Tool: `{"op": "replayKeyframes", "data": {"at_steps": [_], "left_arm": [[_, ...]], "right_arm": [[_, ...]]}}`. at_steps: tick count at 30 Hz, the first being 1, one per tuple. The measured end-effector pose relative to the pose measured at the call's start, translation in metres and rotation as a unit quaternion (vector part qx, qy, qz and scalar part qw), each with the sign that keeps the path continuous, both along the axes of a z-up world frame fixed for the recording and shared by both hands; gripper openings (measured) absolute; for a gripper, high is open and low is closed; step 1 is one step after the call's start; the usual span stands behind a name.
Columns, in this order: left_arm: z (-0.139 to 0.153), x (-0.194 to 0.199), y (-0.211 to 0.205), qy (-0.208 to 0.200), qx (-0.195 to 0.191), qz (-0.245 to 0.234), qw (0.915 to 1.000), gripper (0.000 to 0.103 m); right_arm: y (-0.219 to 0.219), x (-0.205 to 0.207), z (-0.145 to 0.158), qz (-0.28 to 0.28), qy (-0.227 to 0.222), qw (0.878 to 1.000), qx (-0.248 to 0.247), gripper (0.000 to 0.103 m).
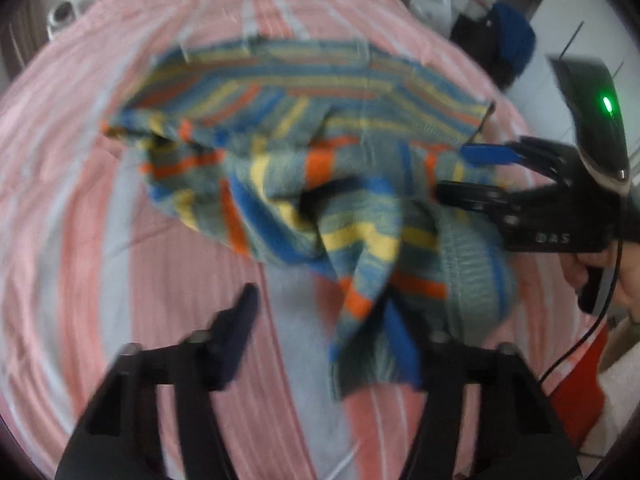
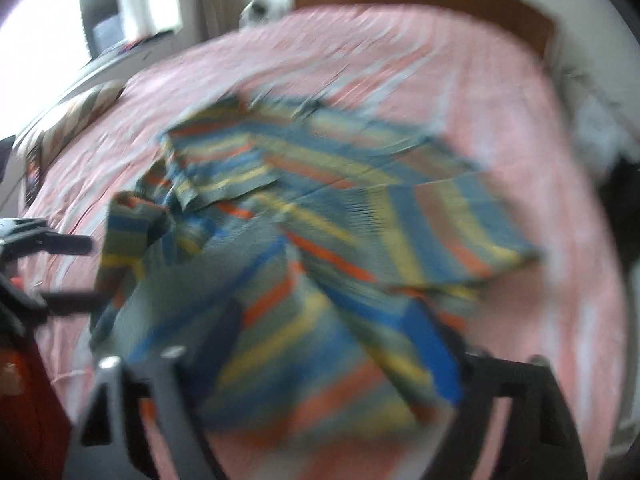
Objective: Fold small clothes
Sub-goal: 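Grasp the striped sweater hem with both grippers and lift it to flip it flat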
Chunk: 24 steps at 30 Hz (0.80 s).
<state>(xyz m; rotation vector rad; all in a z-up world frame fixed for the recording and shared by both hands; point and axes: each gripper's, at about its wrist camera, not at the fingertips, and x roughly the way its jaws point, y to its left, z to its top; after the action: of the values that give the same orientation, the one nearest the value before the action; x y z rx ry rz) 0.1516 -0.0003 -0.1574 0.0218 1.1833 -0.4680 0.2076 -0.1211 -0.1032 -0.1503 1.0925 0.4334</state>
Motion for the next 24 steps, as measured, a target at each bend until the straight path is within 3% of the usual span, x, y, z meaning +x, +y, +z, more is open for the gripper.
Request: {"op": "replayKeyframes", "data": {"at_steps": [1,2,3,4,7,9,13,16,17,18,19,21,22,23,24], "left_arm": [[-0.005,0.002,0.002,0.015,-0.012,0.001,0.9998,0.01],[-0.008,0.002,0.005,0.026,-0.022,0.003,0.9994,0.002],[-0.005,-0.002,0.01,0.027,-0.032,0.01,0.9991,0.002],[0.002,-0.008,0.016,0.019,-0.041,0.012,0.9989,0.002],[0.032,-0.039,0.042,0.006,-0.079,0.004,0.9969,0.002],[0.054,-0.068,0.062,-0.004,-0.081,-0.002,0.9967,0.002],[0.066,-0.115,0.083,0.001,-0.04,-0.018,0.999,0.002],[0.042,-0.13,0.088,0.02,0.009,-0.016,0.9996,0.002],[0.031,-0.129,0.09,0.027,0.026,-0.009,0.9993,0.002],[0.02,-0.126,0.09,0.034,0.036,-0.002,0.9988,0.003],[0.014,-0.128,0.092,0.04,0.038,0.002,0.9985,0.003],[0.009,-0.129,0.098,0.048,0.027,0.01,0.9985,0.008],[0.008,-0.131,0.1,0.049,0.016,0.014,0.9985,0.02],[0.009,-0.133,0.102,0.05,0.002,0.017,0.9986,0.041],[0.009,-0.136,0.104,0.046,-0.006,0.021,0.9987,0.053]], "right_arm": [[0.005,0.004,-0.01,0.011,0.022,1.0,0.005,0.052],[0.012,0.005,-0.014,0.019,0.03,0.999,0.009,0.037],[0.02,0.002,-0.009,0.028,0.016,0.999,0.005,0.014],[0.02,-0.005,-0.003,0.033,0.005,0.999,0.009,0.009],[-0.002,-0.049,0.033,0.056,-0.026,0.997,0.052,0.008],[-0.025,-0.092,0.06,0.07,-0.05,0.994,0.066,0.008],[-0.065,-0.164,0.082,0.088,-0.061,0.993,0.053,0.008],[-0.083,-0.199,0.061,0.066,-0.049,0.997,-0.004,0.011],[-0.09,-0.209,0.048,0.048,-0.037,0.998,-0.026,0.014],[-0.099,-0.213,0.038,0.031,-0.022,0.999,-0.033,0.03],[-0.108,-0.214,0.03,0.015,-0.009,0.999,-0.031,0.052],[-0.129,-0.221,0.02,-0.024,0.009,1.0,-0.005,0.06],[-0.139,-0.222,0.018,-0.045,0.019,0.999,0.02,0.061],[-0.147,-0.225,0.019,-0.061,0.026,0.997,0.048,0.061],[-0.156,-0.229,0.019,-0.081,0.035,0.991,0.096,0.065]]}}
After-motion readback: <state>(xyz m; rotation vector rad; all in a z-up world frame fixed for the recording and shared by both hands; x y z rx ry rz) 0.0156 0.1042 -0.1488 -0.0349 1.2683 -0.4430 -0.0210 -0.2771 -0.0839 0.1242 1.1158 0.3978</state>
